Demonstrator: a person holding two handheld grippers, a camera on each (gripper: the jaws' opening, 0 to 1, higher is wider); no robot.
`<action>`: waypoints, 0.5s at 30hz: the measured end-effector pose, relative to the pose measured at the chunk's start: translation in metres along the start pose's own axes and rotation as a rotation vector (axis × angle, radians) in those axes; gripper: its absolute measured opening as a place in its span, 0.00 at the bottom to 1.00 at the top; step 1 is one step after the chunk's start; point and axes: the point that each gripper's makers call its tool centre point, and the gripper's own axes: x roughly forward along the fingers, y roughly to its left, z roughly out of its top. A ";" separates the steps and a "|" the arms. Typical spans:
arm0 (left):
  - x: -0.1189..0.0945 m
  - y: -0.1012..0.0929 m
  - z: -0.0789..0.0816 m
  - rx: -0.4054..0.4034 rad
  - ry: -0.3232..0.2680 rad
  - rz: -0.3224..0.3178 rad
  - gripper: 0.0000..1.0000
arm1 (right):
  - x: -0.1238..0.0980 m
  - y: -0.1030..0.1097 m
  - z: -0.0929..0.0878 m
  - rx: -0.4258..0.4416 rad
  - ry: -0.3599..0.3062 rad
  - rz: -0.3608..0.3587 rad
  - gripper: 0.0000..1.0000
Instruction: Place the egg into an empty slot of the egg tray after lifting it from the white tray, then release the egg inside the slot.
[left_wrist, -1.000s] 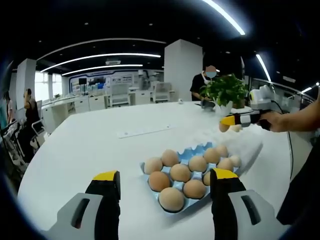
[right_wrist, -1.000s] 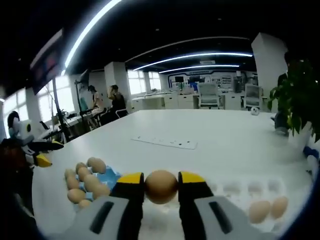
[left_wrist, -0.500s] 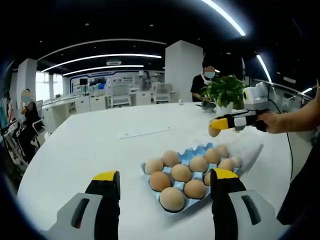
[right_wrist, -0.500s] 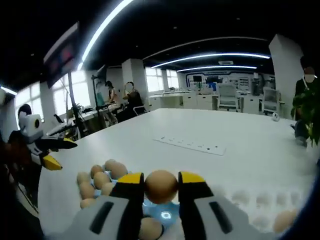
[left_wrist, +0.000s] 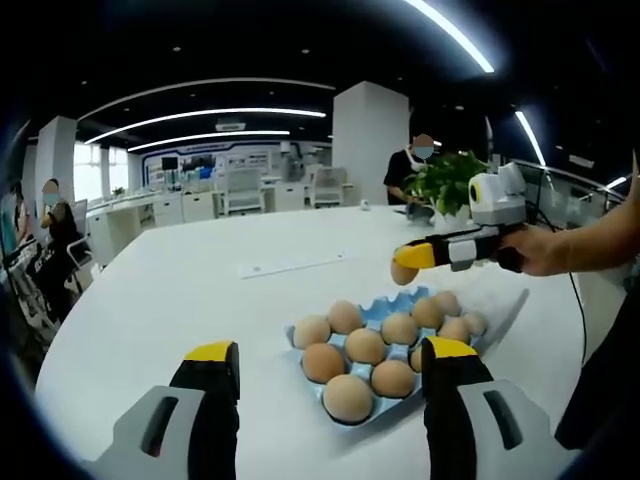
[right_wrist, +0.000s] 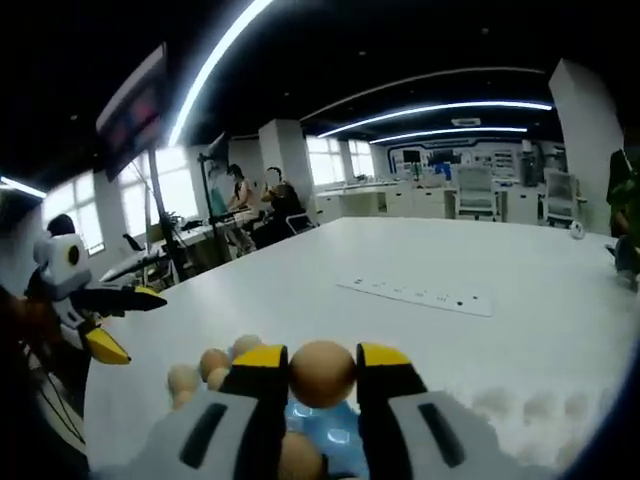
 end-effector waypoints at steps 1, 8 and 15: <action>0.000 0.000 0.000 -0.001 0.000 -0.001 0.75 | 0.002 0.001 -0.001 0.003 0.004 0.005 0.26; 0.000 0.001 -0.002 -0.004 0.004 0.002 0.75 | 0.014 0.016 -0.009 -0.007 0.029 0.041 0.26; -0.001 0.004 -0.003 0.008 0.003 0.018 0.75 | 0.022 0.020 -0.012 -0.026 0.039 0.052 0.26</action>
